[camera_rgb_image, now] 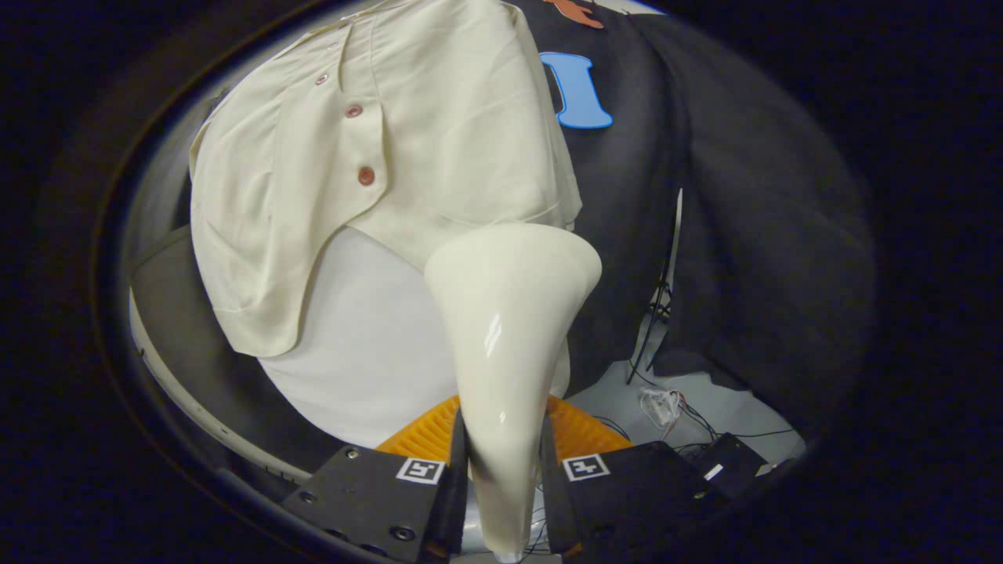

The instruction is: Iron the clothes twice with a garment steamer, once on the left side and once on the right side.

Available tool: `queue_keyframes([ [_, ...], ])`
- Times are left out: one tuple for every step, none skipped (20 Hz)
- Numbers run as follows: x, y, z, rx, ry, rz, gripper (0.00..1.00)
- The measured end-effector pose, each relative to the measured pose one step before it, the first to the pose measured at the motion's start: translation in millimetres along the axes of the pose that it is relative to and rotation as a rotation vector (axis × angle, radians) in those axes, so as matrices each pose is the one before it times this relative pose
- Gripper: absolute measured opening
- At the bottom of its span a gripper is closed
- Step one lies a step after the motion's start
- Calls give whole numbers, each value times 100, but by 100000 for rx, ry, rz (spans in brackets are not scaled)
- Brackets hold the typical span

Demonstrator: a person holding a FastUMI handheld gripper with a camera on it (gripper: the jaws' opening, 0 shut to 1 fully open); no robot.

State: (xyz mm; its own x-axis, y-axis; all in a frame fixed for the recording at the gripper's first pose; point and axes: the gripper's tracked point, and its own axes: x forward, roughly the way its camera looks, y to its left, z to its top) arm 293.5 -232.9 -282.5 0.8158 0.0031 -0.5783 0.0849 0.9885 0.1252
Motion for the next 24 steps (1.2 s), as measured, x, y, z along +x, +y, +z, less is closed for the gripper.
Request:
queue_keyframes([
  [-1031,555,570,-1127,-1536,224,41],
  [-1047,639,694,-1091,-1456,91,41],
  [-1145,680,648,-193,-1697,279,41],
  [-958,735,601,142,-1151,311,40],
  [-1034,590,388,79,-1270,109,40],
  [-912,546,631,-92,-1728,-26,40],
  [-1315,649,390,347,-1426,146,40],
  [-884,536,519,795,-1566,290,40],
  [-876,529,530,567,-1426,76,40],
  [-800,693,533,175,-1172,548,40],
  [-983,953,717,298,-1892,1468,40],
  [-747,768,819,199,-2373,1070,40],
  [-836,835,835,-139,-2059,1220,40],
  [-695,935,835,-254,-1848,1001,40],
  [-681,1018,762,-399,-1816,1181,40],
  [-552,947,825,-260,-1809,1125,40],
  [-579,863,387,501,-1328,1565,40],
  [-652,1091,562,195,-1886,2004,40],
  [-591,1035,532,-399,-1525,1984,40],
  [-615,1239,473,-1304,-531,1718,40],
  [-615,1183,493,-1655,-1021,1540,40],
  [-701,1291,637,-1230,-1098,1596,40],
  [-419,1684,1250,-680,-981,1544,40],
  [-667,1327,738,-321,-1369,1022,40],
])
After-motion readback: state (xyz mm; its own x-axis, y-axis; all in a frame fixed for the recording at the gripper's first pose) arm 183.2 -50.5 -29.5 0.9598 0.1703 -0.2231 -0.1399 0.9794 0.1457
